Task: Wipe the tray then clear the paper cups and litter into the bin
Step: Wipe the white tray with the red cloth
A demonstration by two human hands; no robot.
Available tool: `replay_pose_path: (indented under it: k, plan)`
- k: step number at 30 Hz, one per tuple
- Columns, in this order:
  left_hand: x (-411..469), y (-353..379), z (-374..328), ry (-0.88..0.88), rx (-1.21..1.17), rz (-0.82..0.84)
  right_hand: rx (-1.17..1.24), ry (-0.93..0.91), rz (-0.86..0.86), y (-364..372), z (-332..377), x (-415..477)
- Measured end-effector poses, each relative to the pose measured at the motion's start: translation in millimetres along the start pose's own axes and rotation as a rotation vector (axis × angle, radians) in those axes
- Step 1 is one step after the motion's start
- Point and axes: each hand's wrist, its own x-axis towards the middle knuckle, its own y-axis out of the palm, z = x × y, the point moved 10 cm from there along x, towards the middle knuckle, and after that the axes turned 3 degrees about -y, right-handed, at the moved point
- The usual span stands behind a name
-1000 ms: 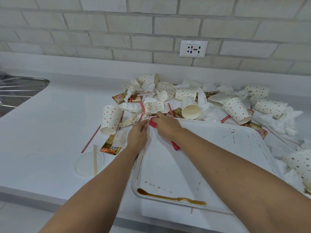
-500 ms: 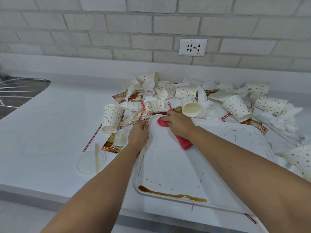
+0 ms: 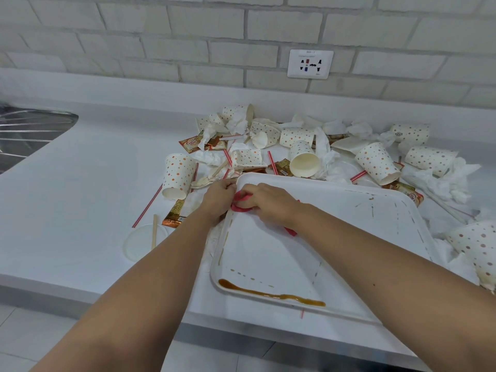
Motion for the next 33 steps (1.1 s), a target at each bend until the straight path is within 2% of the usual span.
replay_pose_path:
  k: [2, 5, 7, 9, 11, 13, 20, 29, 31, 33]
  plan:
    - [-3.9, -0.3, -4.8, 0.017, 0.007, -0.004, -0.011, -0.052, 0.015, 3.6, 10.3, -6.1]
    - [-13.2, -1.0, -15.3, 0.079, 0.099, -0.027, 0.110, -0.094, 0.057, 3.2, 17.3, -17.6]
    - [-17.1, 0.3, -20.0, 0.116, 0.153, -0.042, 0.182, -0.044, 0.054, -0.4, 5.2, -23.0]
    - [-18.1, 1.0, -21.6, 0.122, 0.187, -0.051, 0.220, 0.061, -0.022, -8.5, -17.8, -26.0]
    - [-17.3, 1.2, -20.2, 0.105, 0.210, -0.060, 0.211, 0.154, -0.094, -15.7, -35.2, -26.7]
    - [-17.3, 0.6, -19.6, 0.103, 0.219, -0.077, 0.166, 0.171, -0.090, -15.3, -35.0, -22.5]
    - [-18.7, -2.6, -20.9, 0.173, 0.188, -0.153, 0.139, 0.014, -0.049, -1.6, 14.3, -17.8]
    - [-17.2, -2.3, -18.2, 0.182, 0.183, -0.167, 0.123, -0.202, 0.040, 8.0, 47.3, -41.2]
    - [-17.8, -2.9, -18.3, 0.184, 0.182, -0.171, 0.150, -0.186, -0.007, 1.3, 34.3, -47.6]
    - [-17.8, -3.3, -18.8, 0.185, 0.178, -0.176, 0.195, -0.077, -0.108, -9.0, 10.5, -50.2]
